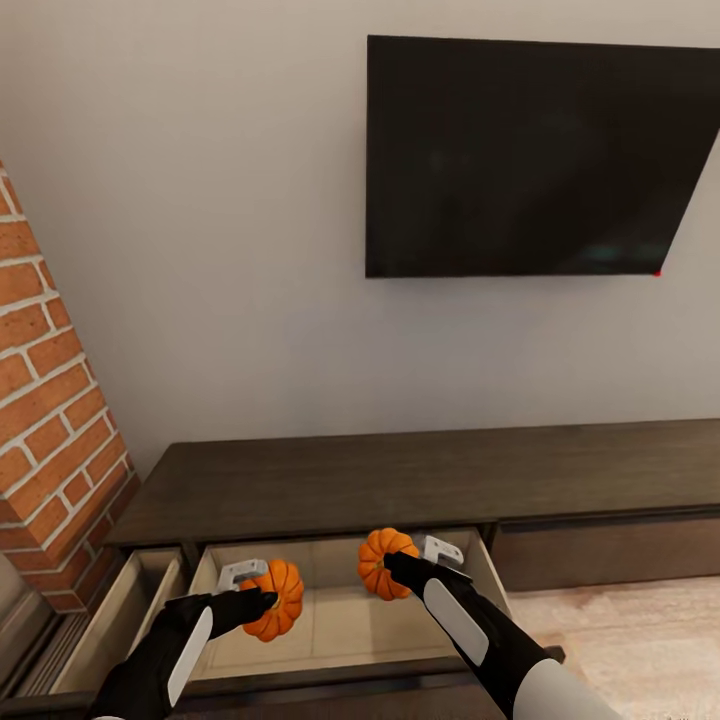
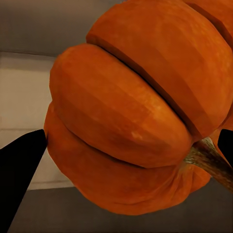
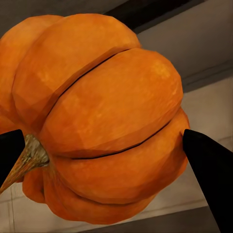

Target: Place each of the two pumpkins and all three candles from the living room inside a cabinet in the living room (use any cabinet), then make sure every cabinet is closed, and position the cauldron so it is next to a table in the living room.

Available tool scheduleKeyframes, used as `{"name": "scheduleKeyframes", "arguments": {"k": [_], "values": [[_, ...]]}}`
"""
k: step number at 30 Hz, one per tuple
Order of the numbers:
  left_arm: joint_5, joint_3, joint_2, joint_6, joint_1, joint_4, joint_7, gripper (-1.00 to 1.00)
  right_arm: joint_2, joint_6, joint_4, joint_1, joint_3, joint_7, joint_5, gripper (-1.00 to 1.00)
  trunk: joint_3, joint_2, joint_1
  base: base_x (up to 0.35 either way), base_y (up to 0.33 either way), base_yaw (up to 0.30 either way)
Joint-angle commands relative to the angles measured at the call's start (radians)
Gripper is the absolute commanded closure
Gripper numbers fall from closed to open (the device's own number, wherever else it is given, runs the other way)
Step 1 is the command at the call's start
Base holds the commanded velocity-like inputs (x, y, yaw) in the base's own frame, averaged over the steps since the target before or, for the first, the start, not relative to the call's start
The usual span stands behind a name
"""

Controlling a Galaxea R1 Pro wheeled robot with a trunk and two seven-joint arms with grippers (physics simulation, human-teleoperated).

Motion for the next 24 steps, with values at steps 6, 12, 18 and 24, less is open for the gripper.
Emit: {"name": "scheduleKeyframes", "arguments": {"k": [6, 12, 18, 24], "values": [[0.010, 0.002, 0.002, 0.007, -0.001, -0.003, -0.002, 1.00, 0.000, 0.001, -0.002, -0.001, 0.003, -0.006, -0.004, 1.00, -0.020, -0.043, 0.023, 0.000, 0.000, 0.000], [0.011, 0.002, 0.002, 0.007, -0.001, -0.003, -0.002, 1.00, 0.000, 0.002, -0.002, -0.001, 0.003, -0.004, -0.004, 1.00, -0.032, -0.071, 0.038, 0.000, 0.000, 0.000], [0.011, 0.002, 0.004, 0.007, -0.001, -0.003, -0.002, 1.00, 0.000, 0.001, -0.002, -0.001, 0.003, -0.002, -0.003, 1.00, -0.032, -0.071, 0.038, 0.000, 0.000, 0.000], [0.006, 0.002, 0.002, 0.008, -0.001, -0.002, -0.002, 1.00, 0.001, 0.013, 0.000, -0.001, 0.003, -0.052, -0.006, 1.00, -0.032, -0.071, 0.038, 0.103, 0.000, 0.000]]}}
